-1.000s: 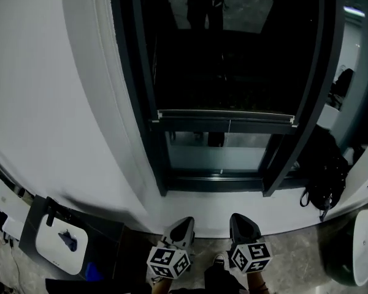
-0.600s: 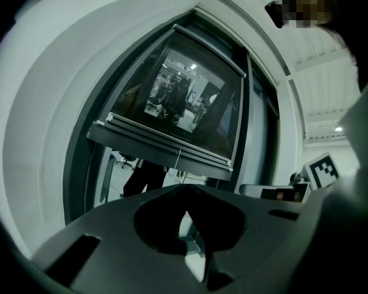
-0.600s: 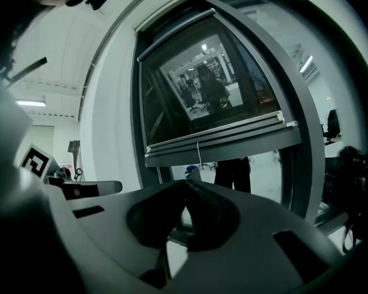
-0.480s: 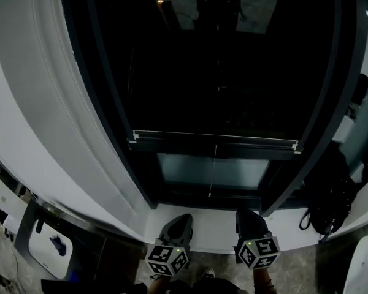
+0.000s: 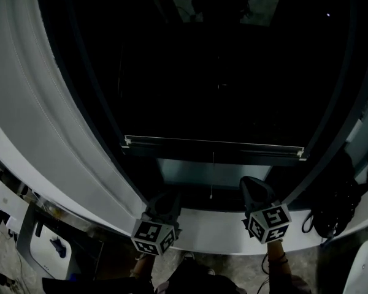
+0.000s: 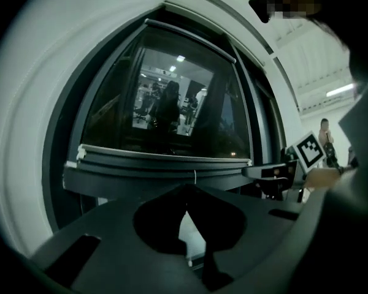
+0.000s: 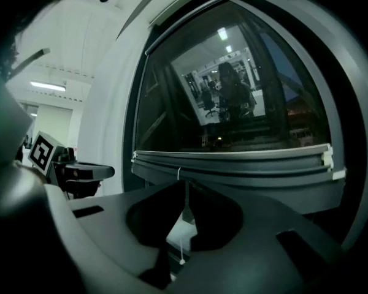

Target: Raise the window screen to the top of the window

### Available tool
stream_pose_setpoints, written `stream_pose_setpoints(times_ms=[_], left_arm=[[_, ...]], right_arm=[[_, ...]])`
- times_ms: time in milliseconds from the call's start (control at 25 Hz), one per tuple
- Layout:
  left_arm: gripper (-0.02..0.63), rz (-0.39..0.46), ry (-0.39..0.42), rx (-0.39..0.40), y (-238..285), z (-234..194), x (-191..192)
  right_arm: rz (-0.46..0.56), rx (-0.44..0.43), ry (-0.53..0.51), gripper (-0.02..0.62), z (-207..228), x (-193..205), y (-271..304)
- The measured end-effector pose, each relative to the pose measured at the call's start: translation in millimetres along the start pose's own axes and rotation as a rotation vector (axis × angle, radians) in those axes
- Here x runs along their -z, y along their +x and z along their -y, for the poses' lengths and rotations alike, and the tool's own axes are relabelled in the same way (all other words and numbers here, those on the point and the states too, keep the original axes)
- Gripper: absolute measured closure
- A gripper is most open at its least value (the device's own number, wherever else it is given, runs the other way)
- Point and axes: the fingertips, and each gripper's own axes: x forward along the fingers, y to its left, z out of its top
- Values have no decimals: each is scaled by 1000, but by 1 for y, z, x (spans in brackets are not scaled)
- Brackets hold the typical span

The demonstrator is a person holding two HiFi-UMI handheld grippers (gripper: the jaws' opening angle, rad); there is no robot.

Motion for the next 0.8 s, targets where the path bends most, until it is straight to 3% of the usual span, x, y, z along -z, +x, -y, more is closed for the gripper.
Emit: stream_pose_setpoints(times_ms=[200, 280, 520, 640, 720, 800], left_arm=[[606, -28, 195, 21, 36, -32, -24], [606, -55, 310, 30, 48, -45, -29], [588, -205, 818, 6, 78, -87, -40], [588, -307, 1064, 41, 89, -96, -32], [572, -370, 1139, 92, 94, -99, -23], [563, -413, 1163, 132, 98, -101, -16]], right_arm=[[-64, 22, -243, 583, 15, -16, 27], [-98, 22, -346, 578, 16, -20, 38], [-229, -8, -666, 523, 16, -24, 70], [-311, -22, -793, 523, 15, -16, 82], [-362, -27, -837, 523, 16, -10, 86], [-392, -33, -841, 523, 16, -7, 88]])
